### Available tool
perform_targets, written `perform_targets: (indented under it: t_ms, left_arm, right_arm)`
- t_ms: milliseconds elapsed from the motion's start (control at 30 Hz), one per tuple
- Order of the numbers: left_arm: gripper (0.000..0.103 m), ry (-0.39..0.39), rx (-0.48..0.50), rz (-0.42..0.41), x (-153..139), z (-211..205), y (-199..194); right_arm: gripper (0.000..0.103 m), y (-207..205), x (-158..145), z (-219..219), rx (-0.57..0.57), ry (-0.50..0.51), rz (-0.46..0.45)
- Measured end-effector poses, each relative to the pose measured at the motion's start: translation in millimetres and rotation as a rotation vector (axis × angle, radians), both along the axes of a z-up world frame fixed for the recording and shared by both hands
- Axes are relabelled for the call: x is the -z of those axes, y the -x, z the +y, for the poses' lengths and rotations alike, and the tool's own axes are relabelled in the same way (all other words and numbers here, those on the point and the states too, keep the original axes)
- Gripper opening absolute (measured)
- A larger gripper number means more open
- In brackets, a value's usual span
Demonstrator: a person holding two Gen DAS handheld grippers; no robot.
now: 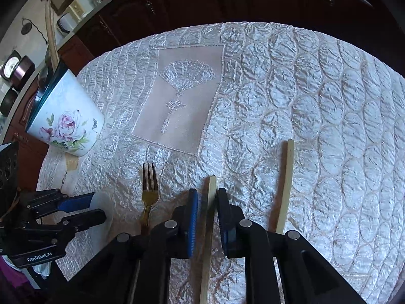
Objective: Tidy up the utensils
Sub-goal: 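Lift the ceramic spoon and chopstick and carry both over the utensil holder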
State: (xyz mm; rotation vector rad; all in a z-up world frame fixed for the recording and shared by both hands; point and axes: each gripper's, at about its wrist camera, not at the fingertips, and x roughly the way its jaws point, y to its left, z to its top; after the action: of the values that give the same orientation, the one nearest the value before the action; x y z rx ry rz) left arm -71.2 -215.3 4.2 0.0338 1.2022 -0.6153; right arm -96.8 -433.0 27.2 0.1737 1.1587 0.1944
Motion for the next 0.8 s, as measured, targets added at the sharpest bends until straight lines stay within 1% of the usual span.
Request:
perform_targets:
  t_ms: [67,167,233,367,500,667,800]
  left_arm:
    - [0.016,-0.019,0.02,-0.024,-2,-2,2]
    - [0.009,0.011,0.016,-0.02,-6,1,2]
    - [0.005,0.037,0.009,-0.023,-15,7,4]
    - [0.003,0.05,0.01,-0.073,-36,14,11]
    - [0.001,0.082,-0.002,-0.107,-57,25,20]
    - [0.001,0.117,-0.011,-0.179,-94,45,31]
    - [0.001,0.146,-0.035,-0.227,-120,64,37]
  right_arm:
    - [0.005,-1,-3,2,0.007,-0.007,-0.015]
    - [0.005,4,-15,4,0.008,-0.031,-0.044]
    - [0.005,8,-27,6,-0.002,-0.04,-0.07]
    - [0.005,16,-49,7,-0.003,-0.059,-0.112]
    - [0.005,30,-81,10,-0.013,-0.092,-0.18]
    - [0.005,47,-123,15,-0.025,-0.121,-0.277]
    - [0.005,55,-149,30,-0.048,-0.121,-0.334]
